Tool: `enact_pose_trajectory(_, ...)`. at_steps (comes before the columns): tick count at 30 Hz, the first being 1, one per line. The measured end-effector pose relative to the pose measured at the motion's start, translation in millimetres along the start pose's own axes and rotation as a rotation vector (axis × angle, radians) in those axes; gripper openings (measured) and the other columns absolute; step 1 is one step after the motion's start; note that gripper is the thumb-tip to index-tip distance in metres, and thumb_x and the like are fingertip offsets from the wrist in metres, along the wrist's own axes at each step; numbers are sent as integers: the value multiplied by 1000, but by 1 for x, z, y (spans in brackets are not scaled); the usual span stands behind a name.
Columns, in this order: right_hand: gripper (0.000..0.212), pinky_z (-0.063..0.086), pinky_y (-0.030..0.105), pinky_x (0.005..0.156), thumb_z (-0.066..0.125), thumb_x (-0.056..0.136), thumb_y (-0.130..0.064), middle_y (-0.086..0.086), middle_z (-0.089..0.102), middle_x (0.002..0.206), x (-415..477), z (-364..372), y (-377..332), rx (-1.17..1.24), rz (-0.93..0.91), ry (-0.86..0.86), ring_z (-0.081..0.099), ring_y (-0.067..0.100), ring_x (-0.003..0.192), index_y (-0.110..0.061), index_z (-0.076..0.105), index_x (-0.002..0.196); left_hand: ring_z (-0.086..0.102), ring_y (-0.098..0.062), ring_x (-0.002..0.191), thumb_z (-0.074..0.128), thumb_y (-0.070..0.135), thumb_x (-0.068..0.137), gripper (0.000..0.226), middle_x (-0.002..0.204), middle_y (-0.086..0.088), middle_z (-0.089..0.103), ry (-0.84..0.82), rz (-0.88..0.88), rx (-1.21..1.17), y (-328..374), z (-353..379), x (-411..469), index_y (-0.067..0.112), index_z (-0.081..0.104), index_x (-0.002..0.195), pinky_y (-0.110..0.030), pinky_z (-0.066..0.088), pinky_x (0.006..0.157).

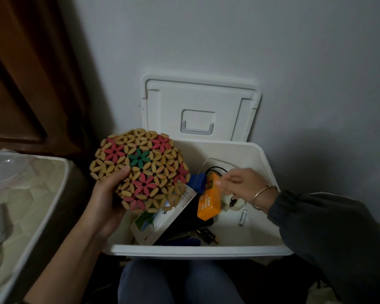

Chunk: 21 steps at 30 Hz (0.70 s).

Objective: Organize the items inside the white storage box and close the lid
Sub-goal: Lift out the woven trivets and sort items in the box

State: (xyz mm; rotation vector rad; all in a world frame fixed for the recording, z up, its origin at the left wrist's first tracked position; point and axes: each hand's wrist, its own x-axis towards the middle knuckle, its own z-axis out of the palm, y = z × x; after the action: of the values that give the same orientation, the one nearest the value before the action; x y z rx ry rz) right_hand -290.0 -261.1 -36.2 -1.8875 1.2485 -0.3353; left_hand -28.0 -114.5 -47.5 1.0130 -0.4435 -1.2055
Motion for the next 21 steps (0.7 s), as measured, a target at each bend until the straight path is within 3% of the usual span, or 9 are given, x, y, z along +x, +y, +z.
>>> enact_pose_trajectory(3,56,56,26,76,63,62,-66,-2,67,112,-5,-9,-22,443,127,-181,67,13,98,-29,63,104,67,-29,104,65,25,79,43,116,-10,69,-137,-89,-13,-3,26,-3,21,58,121,-40,58,70)
enact_pose_trajectory(5,74,55,39,81,66,55,-68,3,67,117,-4,-13,-31,700,208,-301,65,23,105,-24,60,115,65,-31,109,71,26,73,55,120,-12,67,-223,-166,0,-5,46,0,18,56,125,-43,58,78)
enact_pose_trajectory(7,82,57,42,77,75,49,-66,9,70,113,-5,-21,-36,864,220,-336,67,28,103,-21,62,116,63,-33,111,69,23,75,52,121,-15,66,-301,-220,18,-6,68,5,14,57,125,-45,56,84)
enact_pose_trajectory(9,76,57,44,78,81,50,-55,12,71,111,-5,-31,-35,897,188,-298,68,29,101,-17,64,114,64,-32,111,69,22,78,51,121,-14,66,-329,-214,70,-8,88,11,12,56,126,-43,56,85)
enact_pose_trajectory(11,61,54,49,88,81,64,-37,13,69,114,-6,-41,-28,818,118,-239,67,31,104,-15,63,118,66,-28,107,72,20,79,50,118,-11,69,-308,-174,133,-13,104,19,13,57,126,-38,57,82)
enact_pose_trajectory(13,48,54,49,88,77,71,-27,14,69,114,-6,-50,-19,758,88,-188,67,32,102,-17,64,116,68,-26,105,72,20,79,50,116,-8,70,-306,-168,182,-19,117,27,14,56,126,-35,58,80)
enact_pose_trajectory(17,53,56,48,83,78,70,-24,14,69,114,-8,-70,9,775,75,-149,67,35,102,-16,62,120,67,-14,103,70,42,78,58,120,0,67,-373,-90,470,-35,132,40,21,50,128,-25,56,76)
enact_pose_trajectory(19,53,56,47,80,78,68,-24,14,69,113,-9,-82,26,793,65,-74,68,35,100,-17,63,119,62,-3,100,61,54,81,57,117,7,62,-275,18,734,-47,132,45,24,45,127,-17,51,73)
enact_pose_trajectory(21,54,57,44,74,80,67,-21,13,70,111,-11,-91,43,832,76,31,69,34,96,-18,63,118,57,-5,98,57,46,91,41,109,9,58,-170,321,1086,-63,121,50,21,49,122,-20,45,77)
